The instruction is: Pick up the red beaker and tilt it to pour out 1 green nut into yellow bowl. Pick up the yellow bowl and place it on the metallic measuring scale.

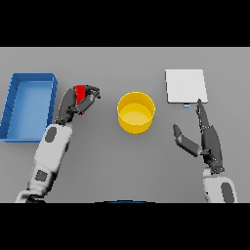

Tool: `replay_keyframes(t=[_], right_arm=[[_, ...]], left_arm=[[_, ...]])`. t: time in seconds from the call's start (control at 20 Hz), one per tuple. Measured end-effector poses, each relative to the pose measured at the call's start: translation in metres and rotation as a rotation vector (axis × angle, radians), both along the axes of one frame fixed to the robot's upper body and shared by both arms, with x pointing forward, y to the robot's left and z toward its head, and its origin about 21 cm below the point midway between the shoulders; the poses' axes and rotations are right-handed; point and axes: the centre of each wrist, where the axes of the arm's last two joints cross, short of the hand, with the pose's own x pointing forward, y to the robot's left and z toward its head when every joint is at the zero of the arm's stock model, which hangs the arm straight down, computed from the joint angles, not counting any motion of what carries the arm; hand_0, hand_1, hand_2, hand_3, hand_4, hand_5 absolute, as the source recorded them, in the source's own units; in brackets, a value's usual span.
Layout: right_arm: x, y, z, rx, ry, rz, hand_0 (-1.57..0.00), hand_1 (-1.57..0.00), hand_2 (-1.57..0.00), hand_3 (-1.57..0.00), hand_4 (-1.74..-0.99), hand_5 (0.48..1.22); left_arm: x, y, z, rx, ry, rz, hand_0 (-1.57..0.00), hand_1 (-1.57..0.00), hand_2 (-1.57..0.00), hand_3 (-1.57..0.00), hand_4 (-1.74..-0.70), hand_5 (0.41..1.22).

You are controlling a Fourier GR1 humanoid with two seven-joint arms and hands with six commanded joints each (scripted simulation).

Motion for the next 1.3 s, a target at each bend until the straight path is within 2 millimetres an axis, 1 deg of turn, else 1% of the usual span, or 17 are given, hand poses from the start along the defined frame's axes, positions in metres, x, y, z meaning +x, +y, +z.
replay_keyframes(t=[0.05,0.1,0.15,0.2,0.25,0.4,0.55,0.6,0.7,0.8,0.85,0.95,1.1,1.15,1.2,1.25,1.3], right_arm=[[0.001,0.001,-0.001,0.002,0.005,-0.003,0.00,0.00,0.00,0.00,-1.257,0.645],[0.002,0.004,0.001,-0.002,0.000,0.000,0.00,0.00,0.00,0.00,-1.258,0.644],[0.003,0.000,0.004,0.003,0.001,-0.002,0.00,0.00,0.00,0.00,-1.257,0.643],[-0.001,0.002,0.000,0.003,0.018,0.000,0.00,0.00,0.00,0.00,-1.260,0.643],[-0.001,0.002,0.001,0.008,0.015,0.004,0.00,0.00,0.00,0.00,-1.262,0.646],[-0.003,-0.003,0.004,-0.008,0.000,-0.001,0.00,0.00,0.00,0.00,-1.259,0.647],[-0.001,0.002,0.001,-0.015,-0.006,0.004,0.00,0.00,0.00,0.00,-1.263,0.654],[-0.002,0.001,-0.001,-0.020,-0.001,0.003,0.00,0.00,0.00,0.00,-1.262,0.658],[0.000,0.004,0.003,-0.024,-0.016,0.019,0.00,0.00,0.00,0.00,-1.257,0.663],[0.000,0.003,0.003,-0.037,-0.009,0.014,0.00,0.00,0.00,0.00,-1.256,0.671],[0.001,0.000,0.003,-0.047,-0.006,0.002,0.00,0.00,0.00,0.00,-1.256,0.674],[0.003,-0.002,0.003,-0.047,0.004,-0.001,0.00,0.00,0.00,0.00,-1.256,0.678],[-0.002,0.004,0.000,-0.036,0.008,0.010,0.00,0.00,0.00,0.00,-1.254,0.680],[0.000,0.003,0.001,-0.042,0.020,0.004,0.00,0.00,0.00,0.00,-1.255,0.681],[-0.003,0.004,0.000,-0.042,0.006,0.008,0.00,0.00,0.00,0.00,-1.254,0.683],[0.000,0.001,0.003,-0.040,0.005,0.004,0.00,0.00,0.00,0.00,-1.252,0.685],[0.000,0.004,0.004,-0.036,0.015,0.008,0.00,0.00,0.00,0.00,-1.254,0.687]], left_arm=[[-0.001,0.001,-0.001,-0.012,-0.002,0.003,-1.38,-1.39,-1.40,-1.33,-1.51,1.162],[-0.001,-0.003,-0.002,-0.012,-0.005,0.001,-1.42,-1.42,-1.43,-1.38,-1.55,1.159],[-0.002,-0.006,-0.002,-0.015,-0.010,0.011,-1.45,-1.45,-1.46,-1.41,-1.59,1.151],[-0.003,-0.003,-0.003,-0.036,-0.022,0.022,-1.47,-1.48,-1.48,-1.45,-1.62,1.140],[-0.005,-0.005,-0.003,-0.058,-0.047,0.028,-1.49,-1.50,-1.50,-1.47,-1.64,1.132],[0.001,-0.005,0.014,-0.106,-0.103,0.058,-1.53,-1.53,-1.53,-1.52,-1.69,1.118],[0.001,-0.005,0.032,-0.073,-0.153,0.044,-1.55,-1.55,-1.55,-1.54,-1.72,1.114],[0.002,-0.004,0.039,-0.037,-0.163,0.032,-1.55,-1.56,-1.56,-1.55,-1.72,1.114],[0.003,-0.007,0.054,0.057,-0.187,-0.024,-1.56,-1.56,-1.56,-1.56,-1.73,1.121],[0.004,-0.012,0.071,0.185,-0.171,-0.081,-1.56,-1.56,-1.56,-1.56,-1.73,1.125],[0.004,-0.016,0.076,0.234,-0.168,-0.105,-1.56,-1.56,-1.56,-1.56,-1.73,1.122],[0.005,-0.024,0.081,0.304,-0.151,-0.132,-1.56,-1.56,-1.56,-1.56,-1.73,1.112],[0.009,-0.039,0.081,0.377,-0.133,-0.152,-1.57,-1.57,-1.57,-1.56,-1.73,1.114],[0.012,-0.042,0.085,0.420,-0.133,-0.154,-1.57,-1.57,-1.57,-1.57,-1.74,1.117],[0.013,-0.044,0.087,0.490,-0.139,-0.161,-1.57,-1.57,-1.57,-1.57,-1.74,1.128],[0.015,-0.045,0.090,0.560,-0.150,-0.164,-1.57,-1.57,-1.57,-1.57,-1.74,1.131],[0.019,-0.048,0.094,0.643,-0.149,-0.169,-1.57,-1.57,-1.57,-1.57,-1.74,1.133]])
